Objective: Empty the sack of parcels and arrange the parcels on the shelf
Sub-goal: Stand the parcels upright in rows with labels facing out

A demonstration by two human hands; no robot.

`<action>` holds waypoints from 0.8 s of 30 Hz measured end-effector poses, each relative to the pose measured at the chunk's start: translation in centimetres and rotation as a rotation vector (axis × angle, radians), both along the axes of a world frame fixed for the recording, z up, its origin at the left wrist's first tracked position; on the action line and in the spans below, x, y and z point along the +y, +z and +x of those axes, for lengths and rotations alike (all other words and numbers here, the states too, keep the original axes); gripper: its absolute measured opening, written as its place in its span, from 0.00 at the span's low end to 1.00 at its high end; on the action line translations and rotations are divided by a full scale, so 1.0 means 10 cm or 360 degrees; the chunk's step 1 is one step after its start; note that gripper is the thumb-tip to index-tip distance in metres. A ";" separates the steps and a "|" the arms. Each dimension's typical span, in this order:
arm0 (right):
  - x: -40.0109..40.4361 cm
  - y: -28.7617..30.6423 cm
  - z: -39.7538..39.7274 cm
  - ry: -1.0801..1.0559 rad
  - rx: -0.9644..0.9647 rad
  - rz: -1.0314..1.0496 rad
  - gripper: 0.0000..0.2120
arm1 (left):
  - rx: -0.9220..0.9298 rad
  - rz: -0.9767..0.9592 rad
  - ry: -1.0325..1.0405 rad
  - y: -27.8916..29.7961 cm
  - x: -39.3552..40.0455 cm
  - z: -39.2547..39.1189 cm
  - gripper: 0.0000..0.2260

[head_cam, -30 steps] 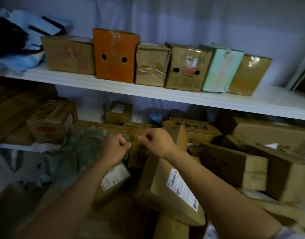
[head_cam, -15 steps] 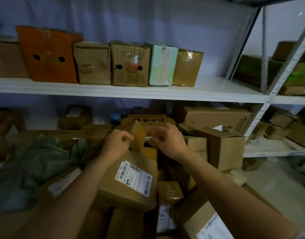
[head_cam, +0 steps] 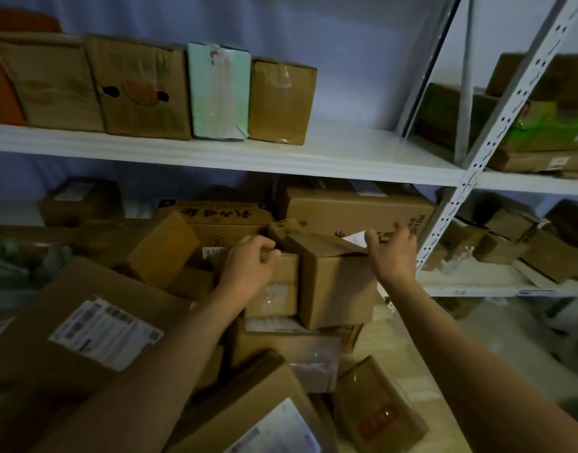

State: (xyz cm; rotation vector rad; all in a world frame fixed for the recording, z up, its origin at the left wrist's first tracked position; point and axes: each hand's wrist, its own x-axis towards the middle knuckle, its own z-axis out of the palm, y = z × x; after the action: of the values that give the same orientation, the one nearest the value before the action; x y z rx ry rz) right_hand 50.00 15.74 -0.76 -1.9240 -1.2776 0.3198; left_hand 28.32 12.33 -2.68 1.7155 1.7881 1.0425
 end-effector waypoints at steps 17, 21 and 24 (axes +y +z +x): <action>-0.05 0.07 0.30 0.0247 0.1086 -0.0222 0.18 | -0.0932 -0.0462 0.0044 0.16 0.08 0.67 0.19; -0.02 0.21 0.38 0.0435 0.1003 -0.0023 0.16 | -0.1514 -0.0633 0.0038 0.24 0.11 0.66 0.25; 0.03 0.34 0.44 0.0633 0.0934 0.0187 0.14 | -0.1610 -0.0745 0.0002 0.23 0.19 0.66 0.35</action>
State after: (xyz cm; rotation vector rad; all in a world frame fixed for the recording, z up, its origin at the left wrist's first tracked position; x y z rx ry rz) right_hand 54.37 16.06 2.63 -1.3192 -1.2235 0.9144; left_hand 34.97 14.20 -0.36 0.6753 1.2012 1.0842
